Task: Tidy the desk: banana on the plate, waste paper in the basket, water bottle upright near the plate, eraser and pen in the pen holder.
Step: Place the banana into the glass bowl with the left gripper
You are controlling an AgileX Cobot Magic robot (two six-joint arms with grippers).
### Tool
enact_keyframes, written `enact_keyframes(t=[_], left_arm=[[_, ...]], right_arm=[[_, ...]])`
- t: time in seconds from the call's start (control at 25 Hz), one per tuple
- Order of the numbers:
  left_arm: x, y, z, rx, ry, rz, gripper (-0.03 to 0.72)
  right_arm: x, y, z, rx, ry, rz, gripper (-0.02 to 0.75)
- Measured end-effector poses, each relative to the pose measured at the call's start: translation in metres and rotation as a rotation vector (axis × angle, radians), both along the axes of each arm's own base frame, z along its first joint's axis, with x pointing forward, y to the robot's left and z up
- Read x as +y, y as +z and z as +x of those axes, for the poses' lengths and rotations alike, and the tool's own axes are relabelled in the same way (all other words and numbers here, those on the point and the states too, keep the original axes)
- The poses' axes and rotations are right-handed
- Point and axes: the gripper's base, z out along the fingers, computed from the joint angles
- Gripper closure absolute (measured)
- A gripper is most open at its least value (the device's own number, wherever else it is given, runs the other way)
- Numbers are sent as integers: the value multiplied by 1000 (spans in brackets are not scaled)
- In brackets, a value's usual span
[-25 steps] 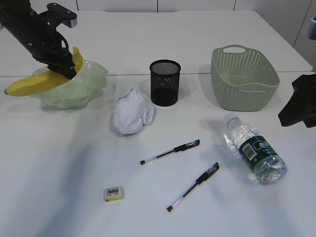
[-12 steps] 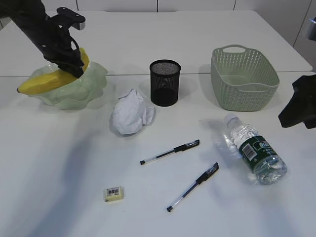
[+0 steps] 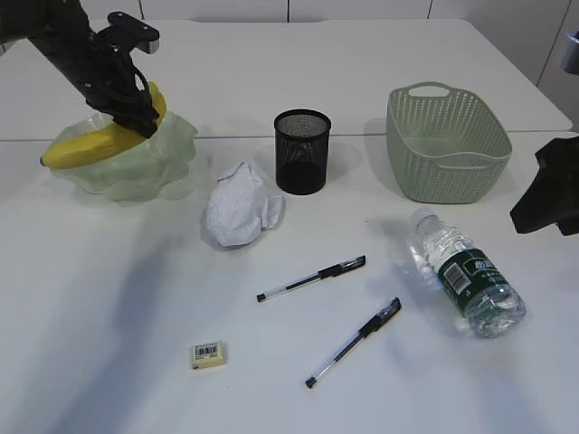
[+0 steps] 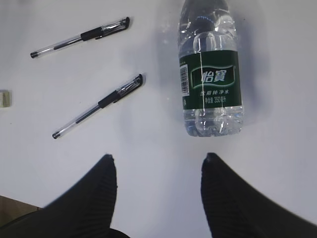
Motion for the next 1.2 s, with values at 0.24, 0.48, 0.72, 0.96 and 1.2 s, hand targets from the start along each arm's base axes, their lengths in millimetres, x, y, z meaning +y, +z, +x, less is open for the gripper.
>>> enact_keyframes(t=[0.24, 0.48, 0.72, 0.96, 1.2], left_arm=[[0, 2, 3, -38, 6, -6, 392], [0, 2, 3, -38, 6, -6, 381], [1, 0, 0, -6, -2, 12, 367], [2, -1, -1, 17, -7, 29, 309], [2, -1, -2, 22, -8, 29, 269]], right_arm=[[0, 0, 0, 0, 1, 0, 330], [0, 0, 0, 0, 1, 0, 330], [0, 0, 0, 0, 1, 0, 330], [0, 0, 0, 0, 1, 0, 330], [0, 0, 0, 0, 1, 0, 330]])
